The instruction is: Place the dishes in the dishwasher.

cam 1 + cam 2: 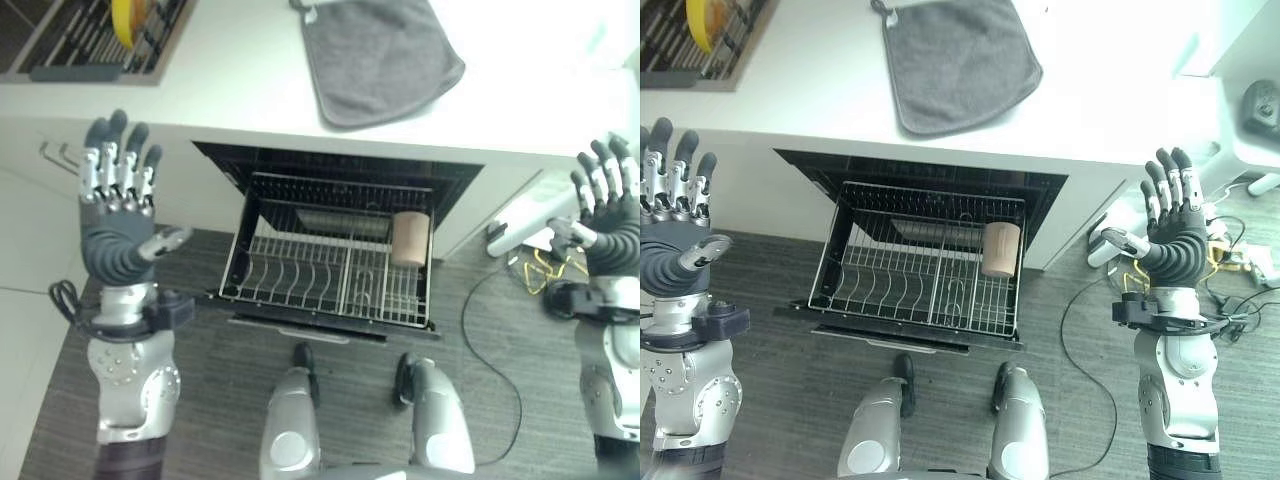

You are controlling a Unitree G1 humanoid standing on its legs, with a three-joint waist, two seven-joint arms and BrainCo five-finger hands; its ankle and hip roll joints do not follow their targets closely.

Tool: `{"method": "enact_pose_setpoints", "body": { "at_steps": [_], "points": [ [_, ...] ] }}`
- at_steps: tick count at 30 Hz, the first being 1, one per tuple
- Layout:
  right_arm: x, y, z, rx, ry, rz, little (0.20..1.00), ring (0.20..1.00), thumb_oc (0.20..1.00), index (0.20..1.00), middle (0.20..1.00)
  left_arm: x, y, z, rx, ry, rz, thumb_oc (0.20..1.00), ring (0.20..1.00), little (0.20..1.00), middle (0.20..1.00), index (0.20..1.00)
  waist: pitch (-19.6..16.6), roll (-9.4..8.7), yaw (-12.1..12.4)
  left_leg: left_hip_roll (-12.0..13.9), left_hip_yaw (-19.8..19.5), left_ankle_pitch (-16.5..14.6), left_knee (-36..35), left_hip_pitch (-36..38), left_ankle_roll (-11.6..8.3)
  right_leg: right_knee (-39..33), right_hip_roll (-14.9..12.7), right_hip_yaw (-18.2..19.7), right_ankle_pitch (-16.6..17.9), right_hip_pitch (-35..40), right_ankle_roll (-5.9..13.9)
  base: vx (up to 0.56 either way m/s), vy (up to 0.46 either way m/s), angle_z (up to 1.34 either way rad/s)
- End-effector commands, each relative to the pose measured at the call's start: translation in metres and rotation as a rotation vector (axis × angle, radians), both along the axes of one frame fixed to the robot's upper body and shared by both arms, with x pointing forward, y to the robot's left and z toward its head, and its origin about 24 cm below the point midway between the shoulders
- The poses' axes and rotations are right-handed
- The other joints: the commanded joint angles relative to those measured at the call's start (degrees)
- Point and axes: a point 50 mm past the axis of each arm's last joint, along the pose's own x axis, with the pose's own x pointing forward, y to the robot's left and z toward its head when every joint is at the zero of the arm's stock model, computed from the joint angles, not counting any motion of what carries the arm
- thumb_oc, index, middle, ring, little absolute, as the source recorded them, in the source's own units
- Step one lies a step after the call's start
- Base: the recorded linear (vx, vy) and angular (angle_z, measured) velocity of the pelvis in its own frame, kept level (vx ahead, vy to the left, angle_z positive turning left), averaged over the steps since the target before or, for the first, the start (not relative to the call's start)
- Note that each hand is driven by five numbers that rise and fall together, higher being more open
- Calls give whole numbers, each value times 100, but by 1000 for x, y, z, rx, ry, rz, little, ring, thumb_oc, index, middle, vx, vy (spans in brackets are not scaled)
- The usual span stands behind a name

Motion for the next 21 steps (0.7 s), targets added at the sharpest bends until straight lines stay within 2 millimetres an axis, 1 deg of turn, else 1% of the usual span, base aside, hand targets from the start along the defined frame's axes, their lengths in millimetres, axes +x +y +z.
{"method": "enact_pose_setpoints", "body": {
  "at_steps": [1, 2, 3, 4, 6, 7, 8, 9, 10, 11, 12, 13, 14, 16, 17, 19, 20, 21],
  "points": [
    [-11, 5, 18, -3, -172, -14, 1000, 1000, 1000, 1000, 1000, -18, 11, 22, 20, -137, 14, 1000, 1000, 1000, 1000, 1000, -298, -145, -141, -390, 300, -647, -223, 401, 567, -1719, -105, 143, 954, 568, 170, 171, 236, -20],
    [-17, 6, 20, 35, -210, 3, 1000, 1000, 1000, 1000, 1000, -20, 11, 25, 24, -153, 11, 1000, 1000, 1000, 1000, 1000, -458, -170, -155, -514, 402, -452, -807, 732, 578, -2247, -262, 98, 1518, 790, 344, 52, 263, -27],
    [-22, 9, 23, 48, -254, 33, 1000, 1000, 1000, 1000, 1000, -22, 11, 28, 39, -170, 28, 1000, 1000, 1000, 1000, 1000, -510, -168, -111, -535, 588, -372, -1179, 979, 629, -2118, -327, -195, 1793, 761, 439, -4, 268, -40],
    [-24, 9, 24, 50, -270, 44, 1000, 1000, 1000, 1000, 1000, -23, 11, 29, 48, -178, 32, 1000, 1000, 1000, 1000, 1000, -526, -143, -90, -519, 624, -371, -1260, 1035, 648, -2015, -315, -292, 1726, 767, 447, -96, 195, -60],
    [-25, 11, 27, 42, -292, 52, 1000, 1000, 1000, 1000, 1000, -22, 11, 32, 63, -174, 43, 1000, 1000, 1000, 1000, 1000, -633, -77, -15, -487, 691, -265, -1436, 1077, 705, -1701, -72, -470, 1305, 907, 314, -144, 110, -84],
    [-24, 12, 30, 44, -295, 44, 1000, 1000, 1000, 1000, 1000, -18, 9, 34, 67, -167, 28, 1000, 1000, 1000, 1000, 1000, -747, -87, 24, -527, 646, -206, -1478, 1001, 754, -1559, 311, -429, 923, 1149, 190, -157, 40, -84],
    [-24, 12, 30, 43, -297, 40, 1000, 1000, 1000, 1000, 1000, -17, 9, 34, 67, -167, 27, 1000, 1000, 1000, 1000, 1000, -752, -87, 27, -531, 640, -203, -1482, 997, 758, -1533, 347, -421, 880, 1168, 179, -178, -27, -47],
    [-23, 11, 32, 39, -307, 21, 1000, 1000, 1000, 1000, 1000, -16, 9, 34, 70, -166, 21, 1000, 1000, 1000, 1000, 1000, -815, -118, 28, -604, 593, -171, -1465, 955, 784, -1394, 697, -270, 691, 1300, 139, -181, -58, -20],
    [-24, 10, 34, 43, -327, 18, 1000, 1000, 1000, 1000, 1000, -15, 9, 34, 61, -169, 21, 1000, 1000, 1000, 1000, 1000, -845, -141, 16, -654, 582, -137, -1477, 952, 788, -1355, 901, -159, 606, 1345, 113, -225, -82, 6],
    [-24, 9, 35, 45, -339, 15, 1000, 1000, 1000, 1000, 1000, -14, 9, 34, 55, -171, 20, 1000, 1000, 1000, 1000, 1000, -865, -156, 35, -669, 603, -95, -1467, 899, 788, -1393, 965, -136, 613, 1387, 87, -205, -158, 6],
    [-25, 8, 36, 47, -360, -3, 1000, 1000, 1000, 1000, 1000, -11, 9, 34, 37, -165, 5, 1000, 1000, 1000, 1000, 1000, -918, -283, 128, -788, 591, -137, -1212, 668, 797, -1683, 917, -211, 590, 1748, 79, -187, -195, 6],
    [-27, 6, 37, 53, -377, 0, 1000, 1000, 1000, 1000, 1000, -11, 11, 33, 17, -161, 2, 1000, 1000, 1000, 1000, 1000, -942, -294, 148, -783, 554, -48, -1132, 591, 740, -1955, 901, -190, 667, 1843, 44, -191, -237, 7],
    [-29, 4, 38, 51, -382, 4, 1000, 1000, 1000, 1000, 1000, -13, 14, 30, 0, -151, 6, 1000, 1000, 1000, 1000, 1000, -950, -237, 131, -746, 524, 18, -1156, 646, 634, -2292, 953, -113, 585, 1952, -29, -173, -180, 11],
    [-31, 6, 39, 50, -389, 13, 1000, 1000, 1000, 1000, 1000, -15, 12, 24, 1, -125, 14, 1000, 1000, 1000, 1000, 1000, -970, -166, 136, -724, 523, 82, -1255, 704, 573, -2644, 1021, -135, 568, 2079, -144, -153, -194, 17],
    [-31, 7, 39, 52, -386, 20, 1000, 1000, 1000, 1000, 1000, -15, 12, 23, 2, -115, 16, 1000, 1000, 1000, 1000, 1000, -975, -153, 125, -731, 535, 85, -1260, 711, 562, -2741, 1037, -136, 590, 2122, -170, -149, -194, 24],
    [-31, 8, 40, 53, -377, 24, 1000, 1000, 1000, 1000, 1000, -12, 8, 18, 9, -83, 16, 1000, 1000, 1000, 1000, 1000, -976, -139, 75, -766, 694, 12, -1092, 665, 554, -3002, 1035, -212, 668, 2219, -239, -172, -144, 14],
    [-30, 6, 41, 53, -368, 24, 1000, 1000, 1000, 1000, 1000, -12, 6, 18, 9, -79, 4, 1000, 1000, 1000, 1000, 1000, -919, -176, 51, -778, 876, -143, -579, 469, 482, -3186, 949, -299, 750, 2326, -268, -203, -117, 10],
    [-30, 5, 42, 53, -365, 26, 1000, 1000, 1000, 1000, 1000, -13, 6, 18, 9, -83, 0, 1000, 1000, 1000, 1000, 1000, -889, -173, 50, -757, 871, -246, -303, 355, 451, -3269, 936, -303, 797, 2358, -283, -265, -61, 18]
  ]
}}
